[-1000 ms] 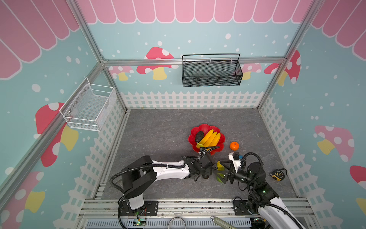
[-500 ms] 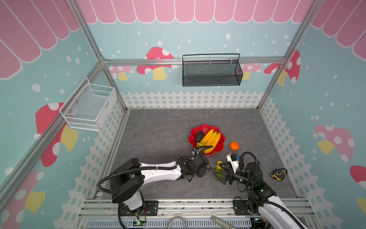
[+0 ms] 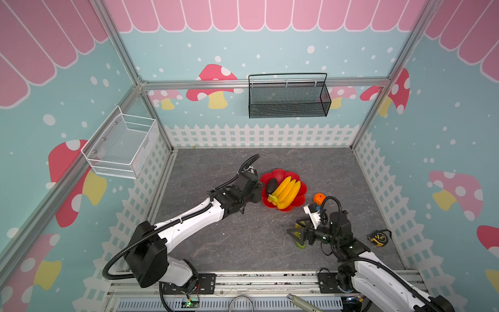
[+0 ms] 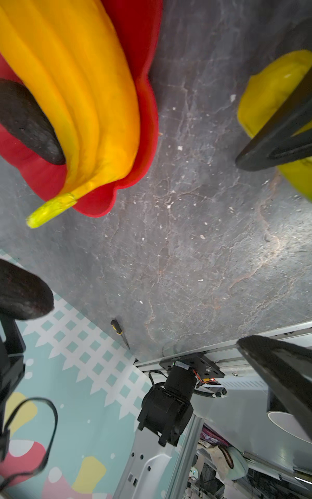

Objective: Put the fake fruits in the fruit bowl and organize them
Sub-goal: 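Release the second avocado in the bowl while the right gripper grasps the papaya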

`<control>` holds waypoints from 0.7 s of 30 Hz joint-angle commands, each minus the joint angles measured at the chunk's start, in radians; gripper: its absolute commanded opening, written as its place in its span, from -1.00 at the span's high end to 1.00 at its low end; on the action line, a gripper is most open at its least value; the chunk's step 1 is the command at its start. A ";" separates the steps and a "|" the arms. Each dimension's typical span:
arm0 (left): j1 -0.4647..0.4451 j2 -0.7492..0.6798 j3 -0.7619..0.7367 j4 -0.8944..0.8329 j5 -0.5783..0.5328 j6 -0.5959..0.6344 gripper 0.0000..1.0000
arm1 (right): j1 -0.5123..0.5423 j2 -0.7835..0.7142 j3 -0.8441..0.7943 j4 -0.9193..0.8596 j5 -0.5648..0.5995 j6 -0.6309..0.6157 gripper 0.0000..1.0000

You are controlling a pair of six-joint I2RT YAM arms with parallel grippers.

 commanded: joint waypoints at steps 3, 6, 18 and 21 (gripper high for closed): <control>0.071 0.203 0.161 0.003 0.116 0.145 0.26 | 0.007 0.048 0.043 0.071 0.007 -0.008 -0.98; 0.073 0.298 0.229 0.004 0.123 0.193 0.26 | 0.006 0.065 0.052 0.070 0.023 -0.007 -0.98; 0.078 0.478 0.334 -0.003 0.106 0.240 0.21 | 0.006 0.062 0.061 0.045 0.048 -0.013 -1.00; 0.078 0.501 0.350 -0.001 0.114 0.250 0.18 | 0.006 0.060 0.062 0.029 0.072 -0.006 -1.00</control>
